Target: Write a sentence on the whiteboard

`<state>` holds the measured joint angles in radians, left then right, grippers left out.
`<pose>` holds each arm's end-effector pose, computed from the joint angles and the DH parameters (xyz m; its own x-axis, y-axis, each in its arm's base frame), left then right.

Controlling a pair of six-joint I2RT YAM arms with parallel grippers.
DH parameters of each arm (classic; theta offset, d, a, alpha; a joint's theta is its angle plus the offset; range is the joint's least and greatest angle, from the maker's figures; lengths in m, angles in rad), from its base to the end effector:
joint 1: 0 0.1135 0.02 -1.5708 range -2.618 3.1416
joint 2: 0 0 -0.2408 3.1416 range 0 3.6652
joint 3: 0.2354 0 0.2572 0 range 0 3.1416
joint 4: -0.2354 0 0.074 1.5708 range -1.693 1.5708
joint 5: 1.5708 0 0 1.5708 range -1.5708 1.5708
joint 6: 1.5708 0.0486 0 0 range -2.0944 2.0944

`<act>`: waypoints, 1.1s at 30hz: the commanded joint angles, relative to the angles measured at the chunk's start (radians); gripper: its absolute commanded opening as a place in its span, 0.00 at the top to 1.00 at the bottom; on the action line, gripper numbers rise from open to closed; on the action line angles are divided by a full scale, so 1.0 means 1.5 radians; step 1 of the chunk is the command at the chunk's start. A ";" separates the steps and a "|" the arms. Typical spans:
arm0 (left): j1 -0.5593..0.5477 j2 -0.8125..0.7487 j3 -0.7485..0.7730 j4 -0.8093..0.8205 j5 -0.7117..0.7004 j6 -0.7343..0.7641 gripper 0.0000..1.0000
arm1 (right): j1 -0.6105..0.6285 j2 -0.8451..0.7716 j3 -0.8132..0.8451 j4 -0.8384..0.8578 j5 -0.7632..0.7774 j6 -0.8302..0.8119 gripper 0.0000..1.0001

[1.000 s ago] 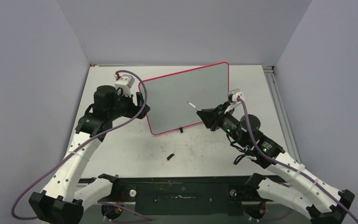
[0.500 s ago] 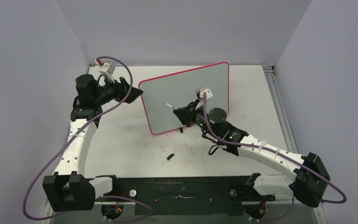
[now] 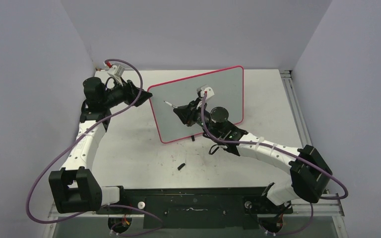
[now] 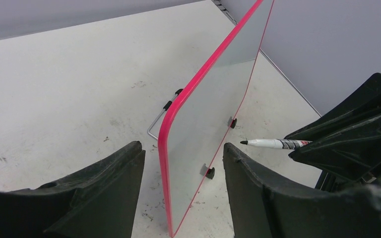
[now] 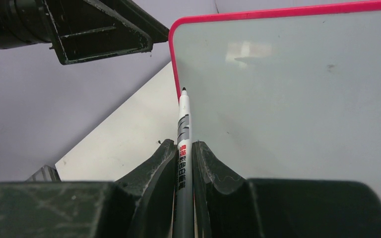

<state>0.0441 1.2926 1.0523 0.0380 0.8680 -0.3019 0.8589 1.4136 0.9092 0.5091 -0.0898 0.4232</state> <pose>0.3157 -0.0232 0.3226 -0.4052 -0.2102 -0.8897 0.6261 0.6453 -0.4376 0.2271 0.2699 0.2836 -0.3309 0.2426 -0.9119 -0.7422 0.5299 0.4103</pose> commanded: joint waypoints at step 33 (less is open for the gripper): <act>-0.003 0.057 -0.020 0.121 0.039 -0.037 0.67 | -0.018 0.096 0.074 0.153 -0.002 -0.025 0.95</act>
<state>0.0467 1.3754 1.0195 0.1623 0.8989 -0.3550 0.8375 1.5543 0.9779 0.6651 -0.0990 0.4004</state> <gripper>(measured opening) 0.340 0.155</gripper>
